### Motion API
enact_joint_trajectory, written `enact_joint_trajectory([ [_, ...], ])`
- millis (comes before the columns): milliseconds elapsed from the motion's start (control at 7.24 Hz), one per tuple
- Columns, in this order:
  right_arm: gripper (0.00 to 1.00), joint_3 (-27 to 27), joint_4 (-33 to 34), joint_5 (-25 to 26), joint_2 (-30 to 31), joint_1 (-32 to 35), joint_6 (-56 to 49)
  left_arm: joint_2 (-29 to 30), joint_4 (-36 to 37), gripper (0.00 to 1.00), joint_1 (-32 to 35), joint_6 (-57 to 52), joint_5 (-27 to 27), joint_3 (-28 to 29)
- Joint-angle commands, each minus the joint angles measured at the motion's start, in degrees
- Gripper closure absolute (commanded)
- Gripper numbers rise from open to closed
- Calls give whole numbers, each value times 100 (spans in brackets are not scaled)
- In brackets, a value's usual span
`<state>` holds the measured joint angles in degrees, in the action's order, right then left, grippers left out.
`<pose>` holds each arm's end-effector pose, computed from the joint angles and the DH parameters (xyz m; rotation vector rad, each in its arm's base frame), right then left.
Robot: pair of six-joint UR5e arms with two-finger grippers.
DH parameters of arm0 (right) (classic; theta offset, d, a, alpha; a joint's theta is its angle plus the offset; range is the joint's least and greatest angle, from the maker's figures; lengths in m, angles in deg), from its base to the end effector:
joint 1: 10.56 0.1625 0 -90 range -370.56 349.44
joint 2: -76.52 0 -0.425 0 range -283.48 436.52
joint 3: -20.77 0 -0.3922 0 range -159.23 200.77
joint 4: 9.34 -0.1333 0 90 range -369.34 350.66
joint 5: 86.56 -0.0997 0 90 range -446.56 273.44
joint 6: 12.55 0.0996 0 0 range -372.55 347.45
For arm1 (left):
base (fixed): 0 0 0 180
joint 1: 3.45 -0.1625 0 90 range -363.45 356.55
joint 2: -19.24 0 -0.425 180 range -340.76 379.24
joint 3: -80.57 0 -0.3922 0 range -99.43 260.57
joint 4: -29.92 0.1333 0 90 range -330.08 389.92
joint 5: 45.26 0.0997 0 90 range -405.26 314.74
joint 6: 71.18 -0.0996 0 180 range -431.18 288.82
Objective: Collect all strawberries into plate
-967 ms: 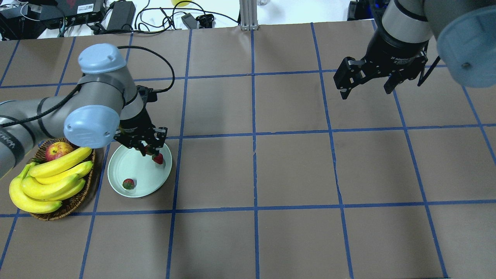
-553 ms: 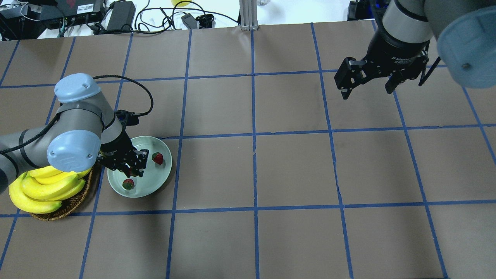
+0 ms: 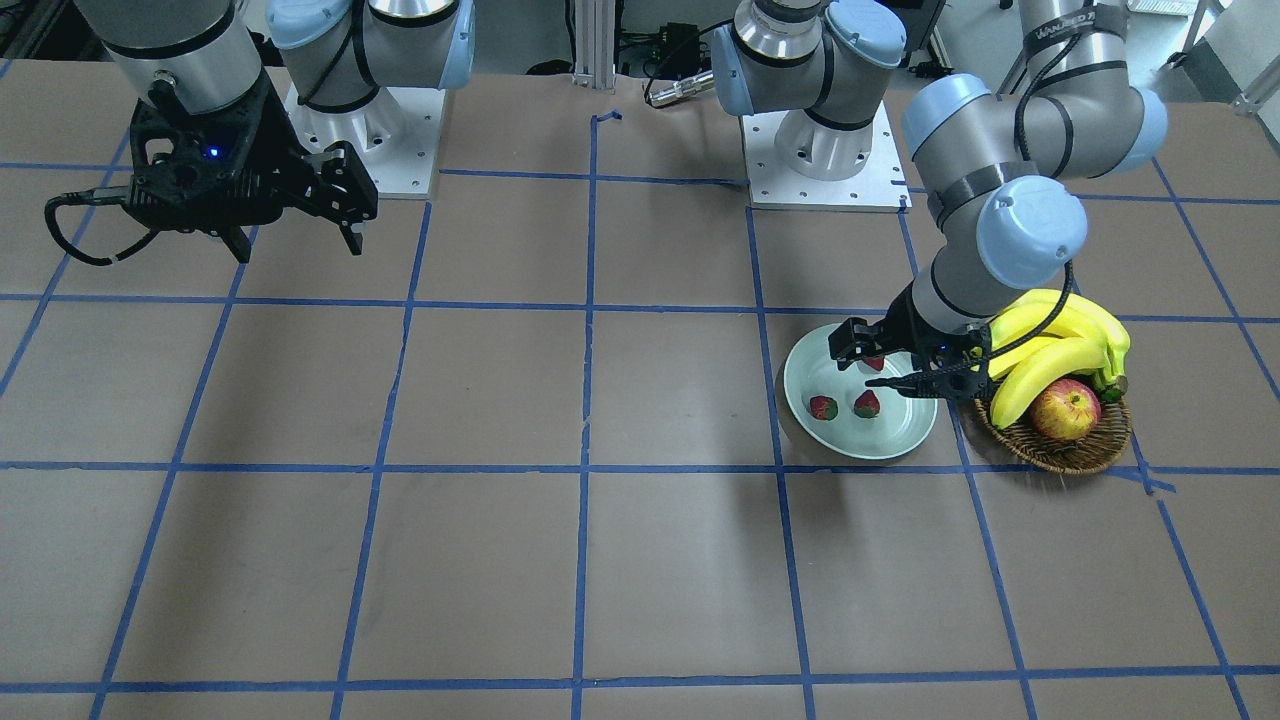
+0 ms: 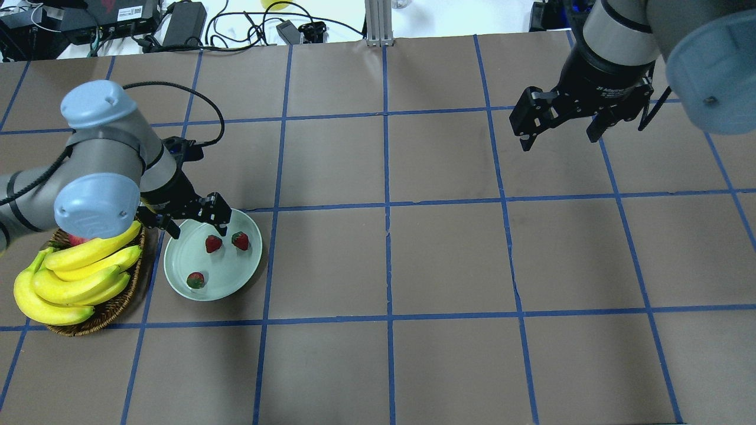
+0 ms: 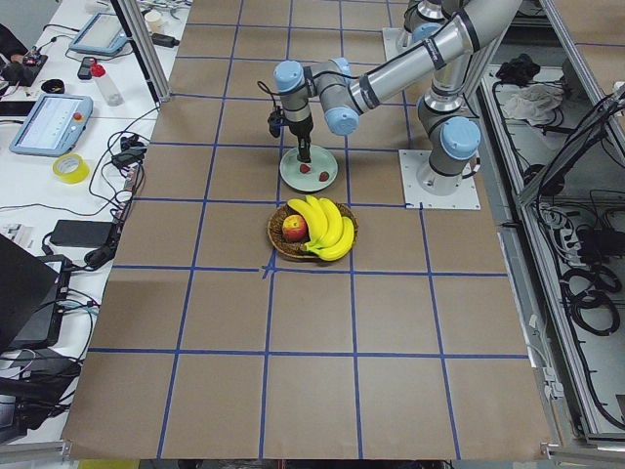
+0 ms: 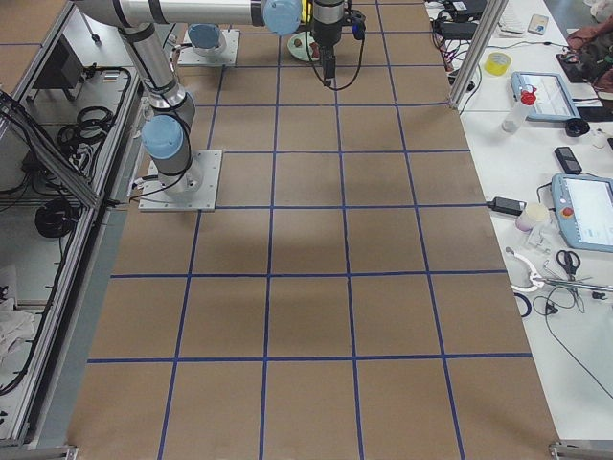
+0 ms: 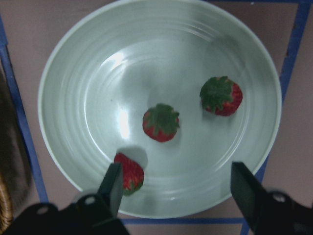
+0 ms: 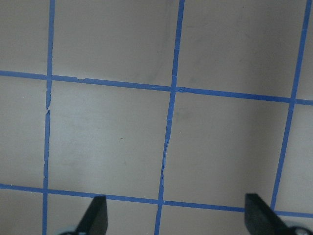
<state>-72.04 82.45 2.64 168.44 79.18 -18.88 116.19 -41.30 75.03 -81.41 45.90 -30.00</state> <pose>0.1325 -0.4798 0.4832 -0.1658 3.1241 -0.0258 -0.0322 -0.4992 0.2896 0.0327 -3.1233 -0.2404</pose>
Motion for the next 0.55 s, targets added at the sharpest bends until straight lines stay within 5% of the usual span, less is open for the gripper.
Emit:
enact_joint_trajectory([
  [0,0,0,6,1,-17,0,0,-281,-1441,0,132,-14,-193,1453],
  [415,0,-9,68,-51,-52,0,-8,-580,-1561,0,878,379,-108,2408],
])
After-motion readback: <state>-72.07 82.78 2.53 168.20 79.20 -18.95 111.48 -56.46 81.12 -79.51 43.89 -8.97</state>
